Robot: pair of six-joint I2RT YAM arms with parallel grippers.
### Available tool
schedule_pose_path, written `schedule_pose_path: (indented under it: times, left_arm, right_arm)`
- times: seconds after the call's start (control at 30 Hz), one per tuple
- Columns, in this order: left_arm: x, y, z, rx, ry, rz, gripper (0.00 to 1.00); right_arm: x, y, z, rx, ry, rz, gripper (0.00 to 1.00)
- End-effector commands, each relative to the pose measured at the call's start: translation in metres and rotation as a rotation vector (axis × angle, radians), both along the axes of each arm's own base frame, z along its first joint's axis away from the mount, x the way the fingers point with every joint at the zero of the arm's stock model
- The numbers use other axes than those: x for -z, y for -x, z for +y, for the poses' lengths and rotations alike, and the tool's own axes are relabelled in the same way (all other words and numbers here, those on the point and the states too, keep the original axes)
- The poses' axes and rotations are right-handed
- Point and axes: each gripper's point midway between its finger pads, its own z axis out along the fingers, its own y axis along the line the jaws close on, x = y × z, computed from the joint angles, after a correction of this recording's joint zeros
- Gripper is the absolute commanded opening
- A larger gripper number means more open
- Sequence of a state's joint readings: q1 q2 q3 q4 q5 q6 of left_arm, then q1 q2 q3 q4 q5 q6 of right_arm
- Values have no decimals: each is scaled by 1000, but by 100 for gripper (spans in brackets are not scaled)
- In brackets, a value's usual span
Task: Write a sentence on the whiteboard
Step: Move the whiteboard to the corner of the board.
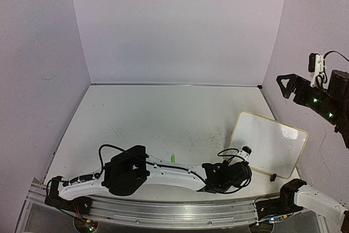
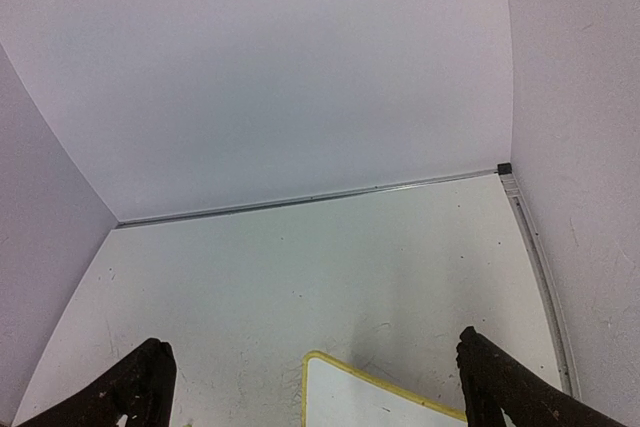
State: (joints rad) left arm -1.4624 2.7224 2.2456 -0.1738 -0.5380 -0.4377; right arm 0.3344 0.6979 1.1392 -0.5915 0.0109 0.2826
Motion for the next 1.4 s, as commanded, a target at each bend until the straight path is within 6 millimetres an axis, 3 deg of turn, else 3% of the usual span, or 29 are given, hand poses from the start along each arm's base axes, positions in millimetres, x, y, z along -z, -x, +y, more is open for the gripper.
schedule_pose_path:
  times: [0.0,0.17,0.3,0.43,0.7,1.0,1.2,1.37]
  left_arm:
    - [-25,-29,6,-63,16,-93,16]
    - [-26,-39,21,-87,-11,-127,13]
    - [-18,-61,51,-134,-56,-144,8]
    - [-24,-82,79,-195,-63,-169,3]
    - [-34,-149,165,-392,-102,-207,0]
    - [-44,-207,287,-685,-121,-205,0]
    - [-44,-211,353,-834,-122,-204,0]
    - [-30,-195,380,-879,-95,-147,0]
  right_arm:
    - [-1,-5,-2,20,-14,-8,98]
    - [5,-9,0,21,-17,7,98]
    - [13,-13,1,25,-11,26,98]
    - [18,-18,2,28,-5,37,98]
    - [26,-37,12,8,3,60,98]
    - [48,-58,27,-34,23,110,98]
    - [78,-71,59,-154,20,191,98]
    - [122,-77,120,-273,74,309,98]
